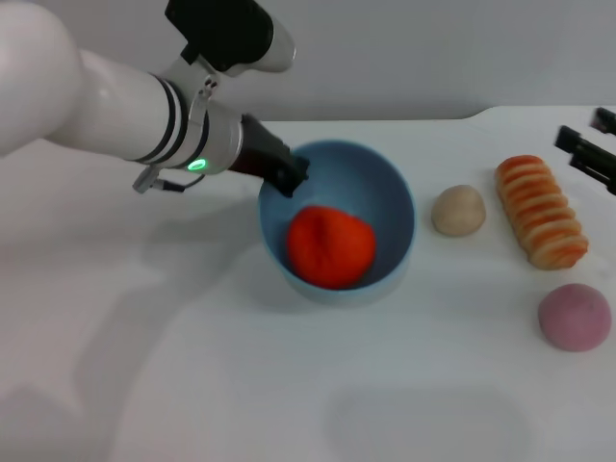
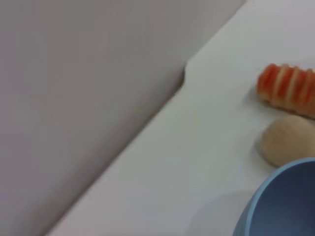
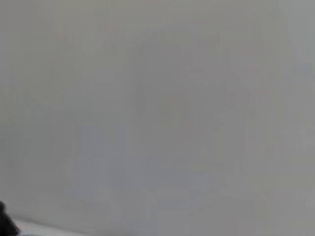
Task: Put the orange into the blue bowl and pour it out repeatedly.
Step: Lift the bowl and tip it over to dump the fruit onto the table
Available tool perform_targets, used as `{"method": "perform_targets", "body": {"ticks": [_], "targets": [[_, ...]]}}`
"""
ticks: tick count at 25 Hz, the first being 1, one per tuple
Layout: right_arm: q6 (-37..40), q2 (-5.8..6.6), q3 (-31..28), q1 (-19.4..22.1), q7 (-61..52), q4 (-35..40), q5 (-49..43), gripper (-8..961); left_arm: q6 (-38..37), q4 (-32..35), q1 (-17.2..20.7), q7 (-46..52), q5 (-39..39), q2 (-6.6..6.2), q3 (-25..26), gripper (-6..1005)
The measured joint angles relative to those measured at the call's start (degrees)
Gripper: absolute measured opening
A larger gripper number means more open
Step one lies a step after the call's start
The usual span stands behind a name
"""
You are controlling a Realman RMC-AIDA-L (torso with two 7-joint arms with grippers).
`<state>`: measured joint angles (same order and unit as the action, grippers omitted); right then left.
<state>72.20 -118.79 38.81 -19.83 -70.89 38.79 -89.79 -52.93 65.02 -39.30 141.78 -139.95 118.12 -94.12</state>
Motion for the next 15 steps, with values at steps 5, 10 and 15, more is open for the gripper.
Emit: {"method": "perform_targets", "body": {"ticks": [5, 10, 15], "targets": [[-0.07, 0.00, -4.54, 1.69, 13.24, -10.36, 9.43, 630, 3.34, 3.56, -0.05, -2.07, -2.05, -0.01, -3.28, -1], [1.23, -0.18, -5.07, 3.10, 20.50, -15.55, 13.40, 630, 6.33, 8.76, 0.05, -2.12, -7.85, 0.21, -7.80, -2], [2.37, -0.20, -5.23, 4.43, 29.51, -20.34, 21.32, 629, 14.23, 14.25, 2.33, -0.48, -20.92, 0.62, -18.70, -2]]}}
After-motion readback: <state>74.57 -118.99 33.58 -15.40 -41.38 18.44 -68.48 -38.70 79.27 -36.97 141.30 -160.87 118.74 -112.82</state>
